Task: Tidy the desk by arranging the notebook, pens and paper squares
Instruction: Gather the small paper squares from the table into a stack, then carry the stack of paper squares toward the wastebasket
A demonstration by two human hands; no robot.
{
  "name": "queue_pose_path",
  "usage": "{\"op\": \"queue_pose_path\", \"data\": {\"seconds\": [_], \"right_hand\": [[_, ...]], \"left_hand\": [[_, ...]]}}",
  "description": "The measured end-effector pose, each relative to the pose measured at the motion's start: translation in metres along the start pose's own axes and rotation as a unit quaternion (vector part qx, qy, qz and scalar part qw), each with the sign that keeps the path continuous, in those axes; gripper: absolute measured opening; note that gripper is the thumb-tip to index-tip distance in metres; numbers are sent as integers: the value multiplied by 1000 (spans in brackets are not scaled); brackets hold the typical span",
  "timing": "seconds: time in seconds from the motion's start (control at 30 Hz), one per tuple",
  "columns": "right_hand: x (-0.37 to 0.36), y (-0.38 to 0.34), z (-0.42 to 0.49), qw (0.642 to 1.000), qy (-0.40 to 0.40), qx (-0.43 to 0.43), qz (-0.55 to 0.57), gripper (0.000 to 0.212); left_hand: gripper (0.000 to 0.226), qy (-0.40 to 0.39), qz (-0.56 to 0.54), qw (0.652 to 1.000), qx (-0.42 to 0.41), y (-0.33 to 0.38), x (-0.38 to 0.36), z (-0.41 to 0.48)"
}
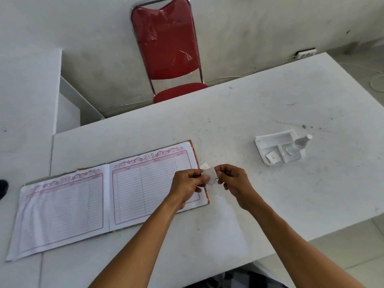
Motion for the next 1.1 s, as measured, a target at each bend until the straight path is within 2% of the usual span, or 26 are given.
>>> {"op": "queue_pose_path", "data": {"seconds": [0.17,0.3,0.37,0.57,0.83,1.1], "right_hand": [[-6,-11,-25,999,-38,21,-15,19],[0,-10,-43,999,5,21,-43,22],[-1,-11,-55,998,-3,30,-51,22],[-41,-12,-97,990,-94,48,-89,21],[-158,-14,-160,954,-256,80,-138,17],[-259,22,-240,919,-339,74,-185,15]], "left_hand": [[13,37,-64,997,-17,-7,0,-40],[9,69,-110,991,-16,-19,4,-68],[9,97,-127,987,-26,-26,11,-85],[11,172,-207,962,-37,-60,42,-151],[15,283,-318,904,-33,-135,116,-243],[23,317,-409,855,-21,-226,171,-317]]}}
Point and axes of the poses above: each hand's wrist, its own z-axis towards the middle knuckle, its own x-axis out of the back of the hand, y = z × x, the point moved 10 cm from there along z, towards the middle knuckle, and after that the axes turned 6 degrees about x, right-handed, at the moved point
